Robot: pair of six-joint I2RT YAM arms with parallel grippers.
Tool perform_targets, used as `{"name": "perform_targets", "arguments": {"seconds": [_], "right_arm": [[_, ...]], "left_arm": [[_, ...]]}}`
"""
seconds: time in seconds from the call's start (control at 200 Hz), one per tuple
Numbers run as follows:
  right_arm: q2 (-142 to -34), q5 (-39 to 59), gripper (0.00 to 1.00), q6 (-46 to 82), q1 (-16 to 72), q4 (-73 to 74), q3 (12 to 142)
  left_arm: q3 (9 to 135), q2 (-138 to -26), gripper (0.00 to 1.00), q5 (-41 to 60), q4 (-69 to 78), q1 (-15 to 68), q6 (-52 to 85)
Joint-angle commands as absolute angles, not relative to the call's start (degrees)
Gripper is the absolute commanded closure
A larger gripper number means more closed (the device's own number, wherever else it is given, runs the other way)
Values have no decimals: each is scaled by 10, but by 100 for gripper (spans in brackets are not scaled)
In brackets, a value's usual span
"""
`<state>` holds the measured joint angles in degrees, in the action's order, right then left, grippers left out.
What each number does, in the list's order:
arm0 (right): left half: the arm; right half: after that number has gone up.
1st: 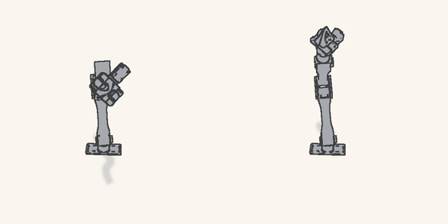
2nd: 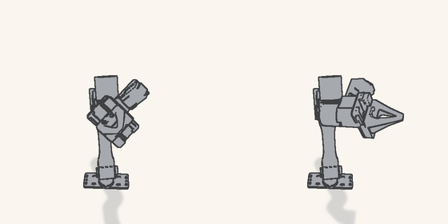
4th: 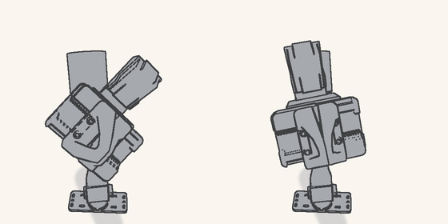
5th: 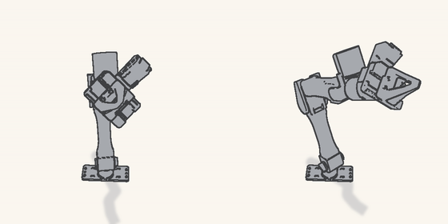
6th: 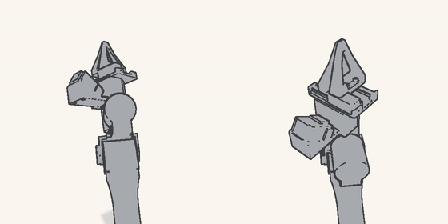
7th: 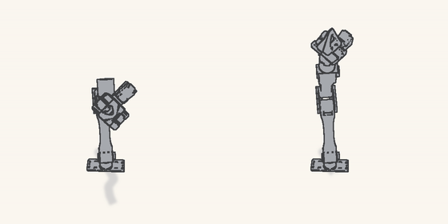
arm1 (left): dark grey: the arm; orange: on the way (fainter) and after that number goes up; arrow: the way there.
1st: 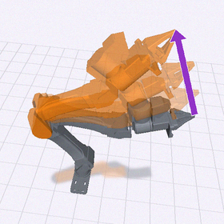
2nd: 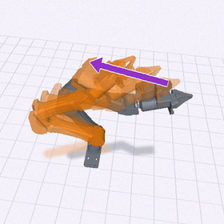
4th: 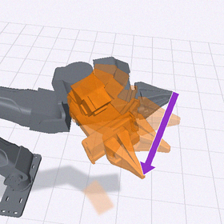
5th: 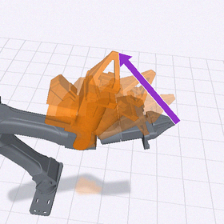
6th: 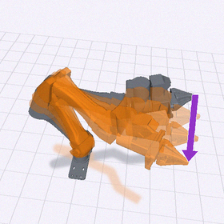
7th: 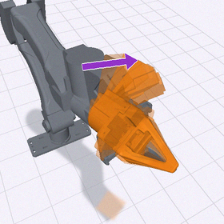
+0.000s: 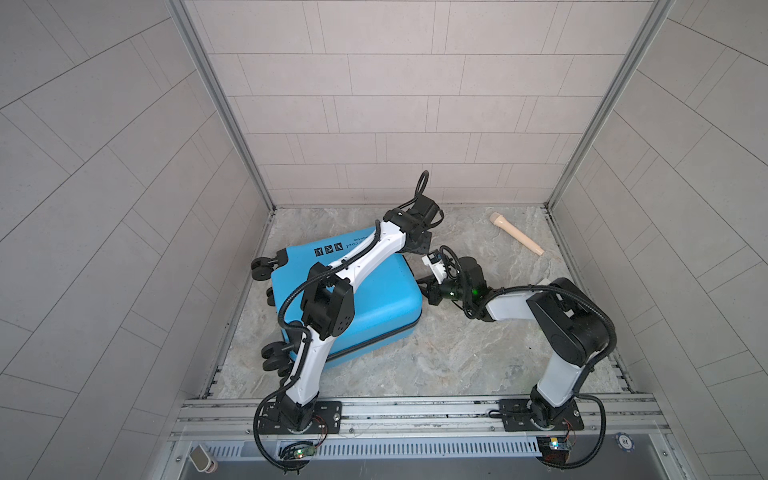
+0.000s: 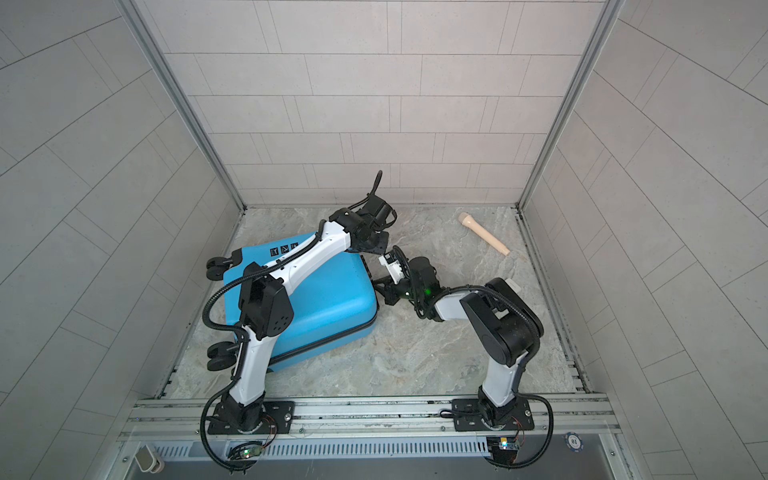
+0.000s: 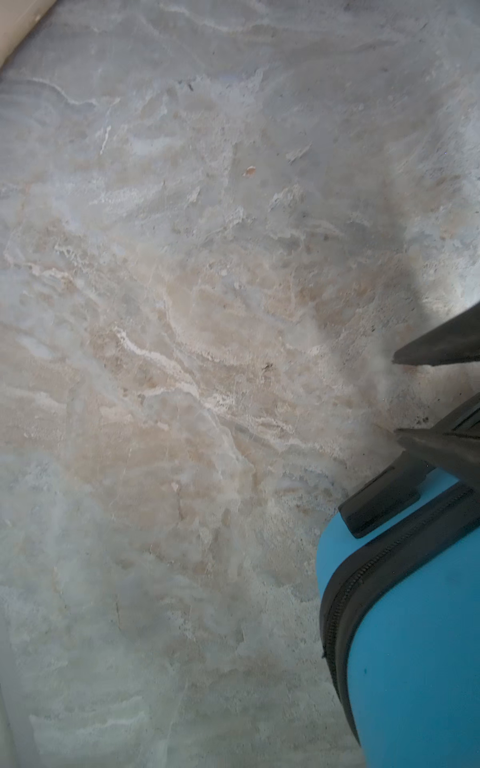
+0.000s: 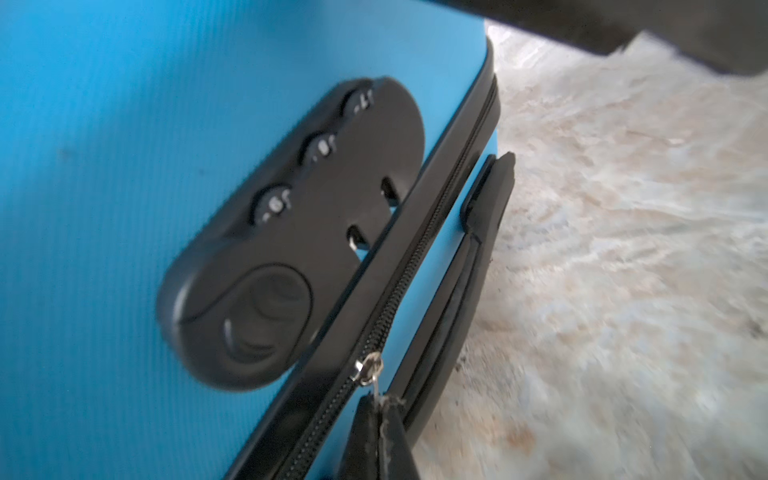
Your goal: Pack the luggage
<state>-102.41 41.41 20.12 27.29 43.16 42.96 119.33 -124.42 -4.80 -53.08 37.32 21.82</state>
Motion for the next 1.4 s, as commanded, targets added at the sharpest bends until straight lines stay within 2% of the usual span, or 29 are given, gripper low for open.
{"name": "perform_targets", "arguments": {"seconds": [0.0, 0.105, 0.21, 0.26, 0.415, 0.58, 0.6, 0.655, 0.685, 0.816, 0.936, 1.066, 1.216, 1.396], "right_arm": [[-1011, 325, 100, 263, 216, 563, 469], [-991, 325, 100, 260, 219, 567, 448], [-963, 322, 100, 241, 226, 543, 431], [-950, 320, 100, 231, 233, 529, 425], [-925, 303, 100, 212, 255, 510, 410], [-919, 284, 100, 189, 271, 462, 417], [-920, 272, 100, 189, 271, 442, 423], [-926, 246, 83, 188, 269, 363, 454], [-931, 235, 78, 189, 269, 316, 475], [-967, 247, 67, 225, 263, 233, 535], [-998, 261, 66, 252, 262, 174, 573], [-1005, 273, 67, 277, 256, 153, 566], [-966, 274, 66, 291, 243, 158, 512], [-874, 258, 65, 287, 217, 134, 444]], "left_arm": [[1154, -1269, 68, -55, -727, 379, 222], [1178, -1248, 56, -61, -700, 368, 235], [1229, -1220, 33, -96, -681, 366, 246], [1251, -1202, 26, -124, -668, 366, 248], [1248, -1137, 19, -231, -609, 361, 229], [1243, -1128, 13, -261, -637, 312, 203], [1238, -1129, 12, -265, -638, 306, 200], [1226, -1132, 11, -266, -638, 282, 196], [1217, -1133, 11, -260, -634, 269, 196], [1229, -1165, 12, -227, -652, 227, 191], [1308, -1228, 14, -217, -731, 226, 175], [1365, -1290, 18, -148, -806, 226, 170], [1369, -1331, 26, 3, -835, 231, 165], [1309, -1334, 28, 53, -810, 275, 165]]}}
